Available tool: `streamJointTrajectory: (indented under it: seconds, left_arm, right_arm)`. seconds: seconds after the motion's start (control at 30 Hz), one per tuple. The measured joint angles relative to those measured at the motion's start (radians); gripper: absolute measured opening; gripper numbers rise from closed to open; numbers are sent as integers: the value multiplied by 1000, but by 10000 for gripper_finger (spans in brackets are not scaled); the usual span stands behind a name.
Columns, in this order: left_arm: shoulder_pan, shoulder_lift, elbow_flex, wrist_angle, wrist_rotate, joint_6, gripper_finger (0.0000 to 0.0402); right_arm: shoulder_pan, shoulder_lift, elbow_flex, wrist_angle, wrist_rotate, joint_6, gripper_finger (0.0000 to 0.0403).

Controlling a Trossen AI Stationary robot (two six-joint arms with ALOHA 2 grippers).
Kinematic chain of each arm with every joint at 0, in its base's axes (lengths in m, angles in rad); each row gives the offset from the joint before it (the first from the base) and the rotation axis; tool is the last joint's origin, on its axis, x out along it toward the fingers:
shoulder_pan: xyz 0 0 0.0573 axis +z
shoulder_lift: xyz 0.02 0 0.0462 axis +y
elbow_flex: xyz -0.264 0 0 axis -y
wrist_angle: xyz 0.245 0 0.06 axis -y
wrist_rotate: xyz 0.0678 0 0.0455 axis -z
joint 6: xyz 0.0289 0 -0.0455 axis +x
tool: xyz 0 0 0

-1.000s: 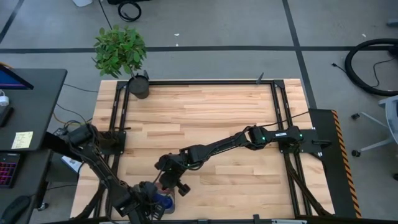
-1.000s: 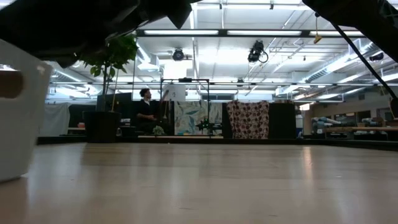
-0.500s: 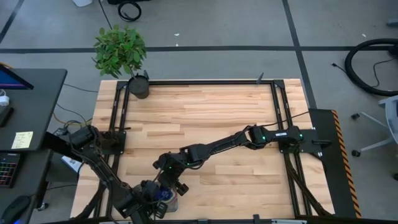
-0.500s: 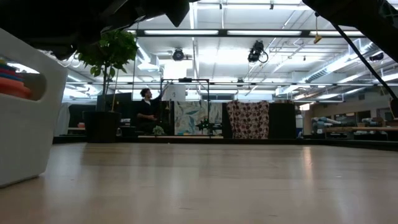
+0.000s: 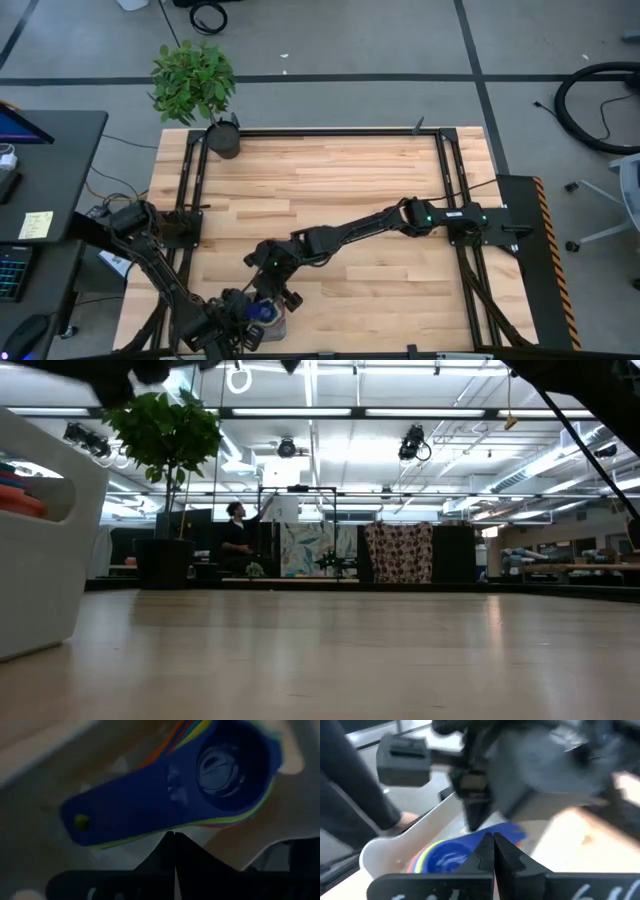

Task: Nest measuring cups in basket
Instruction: Return to Home Position

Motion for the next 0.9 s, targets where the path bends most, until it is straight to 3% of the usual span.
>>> streamJointTrajectory:
  seconds: [0.27, 0.9]
  left_arm:
    - [-71, -106, 1, -209, -186, 1, 3]
    - [-193, -323, 1, -603, -441, 26, 4]
  right_arm:
    - [-42, -147, 1, -15, 125, -3, 0]
    - [-26, -383, 1, -54, 498, -4, 1]
